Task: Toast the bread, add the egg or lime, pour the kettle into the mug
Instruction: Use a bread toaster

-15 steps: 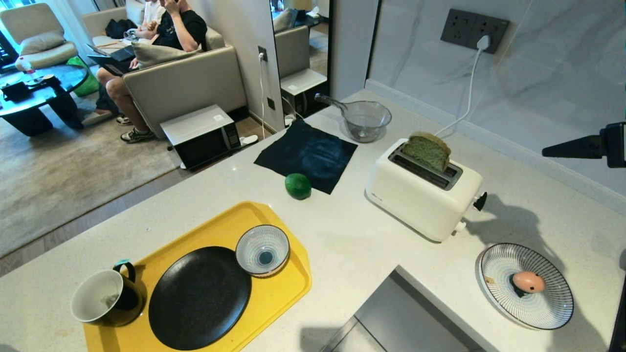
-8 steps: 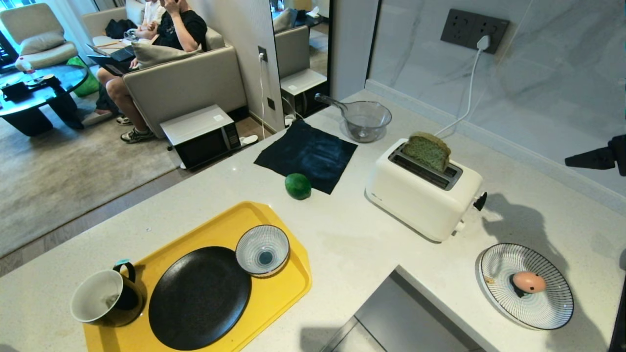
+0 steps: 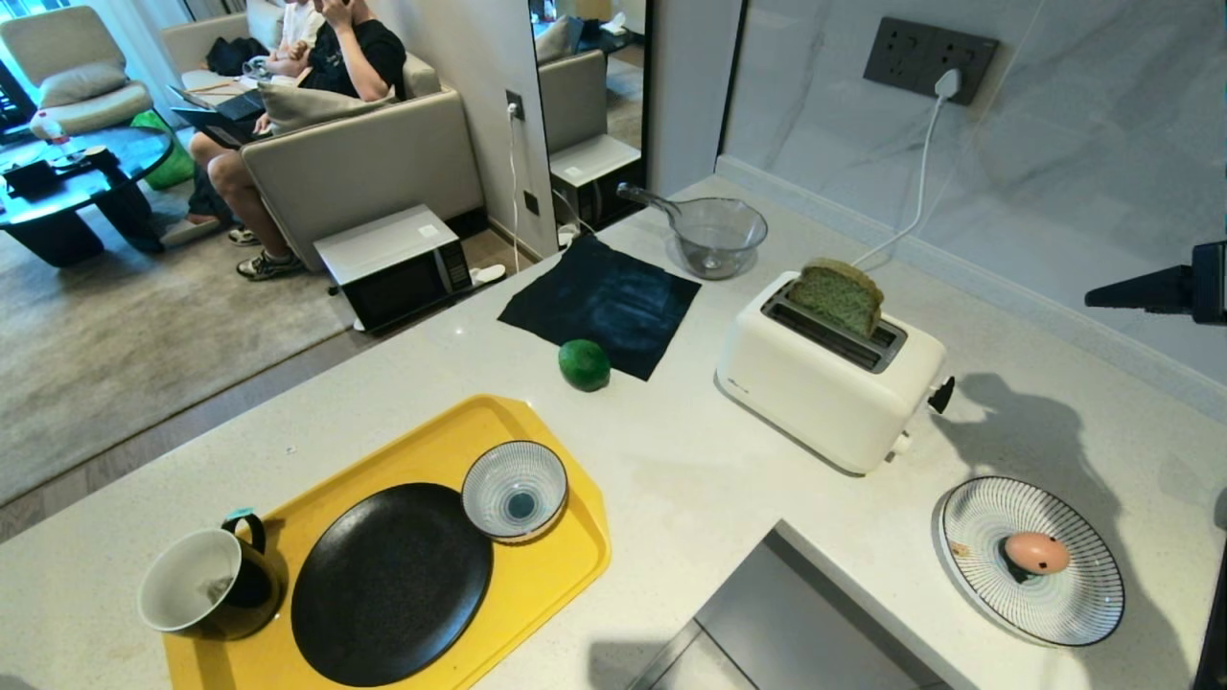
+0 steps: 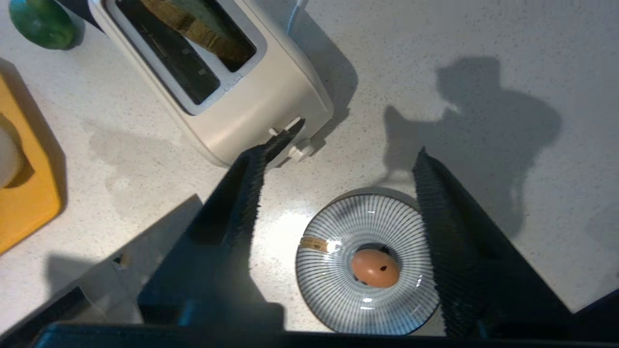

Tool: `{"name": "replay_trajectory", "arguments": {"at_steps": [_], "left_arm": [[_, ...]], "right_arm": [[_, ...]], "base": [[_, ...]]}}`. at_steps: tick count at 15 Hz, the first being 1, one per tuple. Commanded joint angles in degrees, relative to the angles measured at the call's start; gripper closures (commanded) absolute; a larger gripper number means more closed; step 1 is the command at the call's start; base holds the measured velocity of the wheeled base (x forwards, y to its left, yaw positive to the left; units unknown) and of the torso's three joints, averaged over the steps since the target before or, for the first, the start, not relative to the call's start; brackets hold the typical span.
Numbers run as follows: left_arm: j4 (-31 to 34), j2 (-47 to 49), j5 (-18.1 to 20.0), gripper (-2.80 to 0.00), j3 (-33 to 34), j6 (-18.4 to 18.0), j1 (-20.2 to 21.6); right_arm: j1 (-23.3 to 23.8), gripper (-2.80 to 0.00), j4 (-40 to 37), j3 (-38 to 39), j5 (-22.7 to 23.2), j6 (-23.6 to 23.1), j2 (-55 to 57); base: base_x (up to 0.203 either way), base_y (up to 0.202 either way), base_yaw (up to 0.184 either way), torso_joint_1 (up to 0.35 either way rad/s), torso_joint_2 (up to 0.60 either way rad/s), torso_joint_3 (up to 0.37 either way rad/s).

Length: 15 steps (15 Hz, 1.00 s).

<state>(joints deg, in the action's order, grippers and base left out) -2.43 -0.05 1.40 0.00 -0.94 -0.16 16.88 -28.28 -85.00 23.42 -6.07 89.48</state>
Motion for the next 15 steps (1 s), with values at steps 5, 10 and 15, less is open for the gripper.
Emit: {"name": "replay_trajectory", "arguments": {"at_steps": [5, 10, 15], "left_arm": [[-0.04, -0.04, 0.00, 0.00, 0.97, -0.03, 0.06], [-0.04, -0.04, 0.00, 0.00, 0.97, -0.03, 0.01], [-0.04, -0.04, 0.00, 0.00, 0.97, -0.03, -0.02]], "right_arm": [[1.47, 0.00, 7.25, 4.39, 6.04, -8.10, 4.42], [1.65, 0.00, 20.57, 12.78, 22.06, -12.33, 7.94], [2.89, 0.00, 30.50, 20.05, 25.34, -12.72, 8.86]], "base": [[0.000, 0.000, 0.000, 0.000, 0.00, 0.000], [0.000, 0.000, 0.000, 0.000, 0.00, 0.000], [0.000, 0.000, 0.000, 0.000, 0.00, 0.000]]}}
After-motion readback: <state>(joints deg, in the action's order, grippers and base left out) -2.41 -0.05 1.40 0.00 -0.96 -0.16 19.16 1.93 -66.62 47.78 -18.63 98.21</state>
